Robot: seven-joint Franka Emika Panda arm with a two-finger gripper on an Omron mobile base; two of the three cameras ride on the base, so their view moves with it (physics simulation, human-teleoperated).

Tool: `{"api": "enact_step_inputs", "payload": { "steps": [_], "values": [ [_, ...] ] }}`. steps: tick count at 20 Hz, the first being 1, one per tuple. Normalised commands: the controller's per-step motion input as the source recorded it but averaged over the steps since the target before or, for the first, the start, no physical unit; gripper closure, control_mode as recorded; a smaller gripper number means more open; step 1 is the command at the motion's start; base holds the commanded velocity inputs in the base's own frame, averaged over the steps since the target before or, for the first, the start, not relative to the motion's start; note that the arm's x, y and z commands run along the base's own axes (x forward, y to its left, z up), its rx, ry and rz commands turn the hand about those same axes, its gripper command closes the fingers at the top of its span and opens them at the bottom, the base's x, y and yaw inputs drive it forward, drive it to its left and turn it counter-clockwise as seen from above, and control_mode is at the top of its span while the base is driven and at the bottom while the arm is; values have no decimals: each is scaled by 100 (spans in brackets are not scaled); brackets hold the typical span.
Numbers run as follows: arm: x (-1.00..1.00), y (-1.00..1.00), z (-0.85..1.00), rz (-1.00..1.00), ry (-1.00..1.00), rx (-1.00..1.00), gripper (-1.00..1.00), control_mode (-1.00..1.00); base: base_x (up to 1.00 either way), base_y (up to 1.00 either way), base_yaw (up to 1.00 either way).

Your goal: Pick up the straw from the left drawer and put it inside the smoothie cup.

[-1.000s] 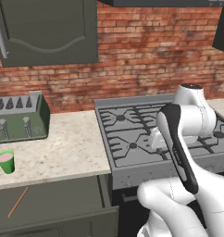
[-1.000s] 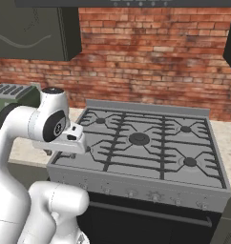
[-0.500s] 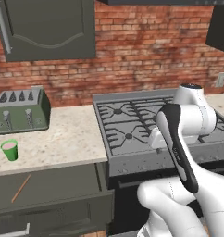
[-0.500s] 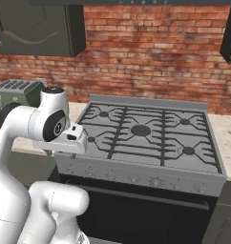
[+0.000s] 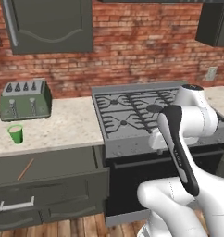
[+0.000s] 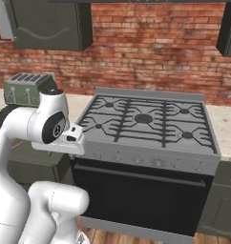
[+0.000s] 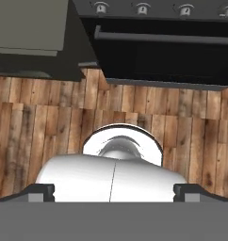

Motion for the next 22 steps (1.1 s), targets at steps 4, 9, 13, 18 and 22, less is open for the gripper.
{"api": "enact_step_inputs", "payload": {
  "steps": [4,9,13,18,22],
  "values": [
    [0,0,0,0,0,0,-100,100,-11,59,0],
    [0,0,0,0,0,0,-100,100,0,89,0],
    [0,0,0,0,0,0,-100,100,-2,97,0],
    [0,0,0,0,0,0,-100,100,-2,90,0],
    [0,0,0,0,0,0,-100,100,0,81,0]
  ]
}}
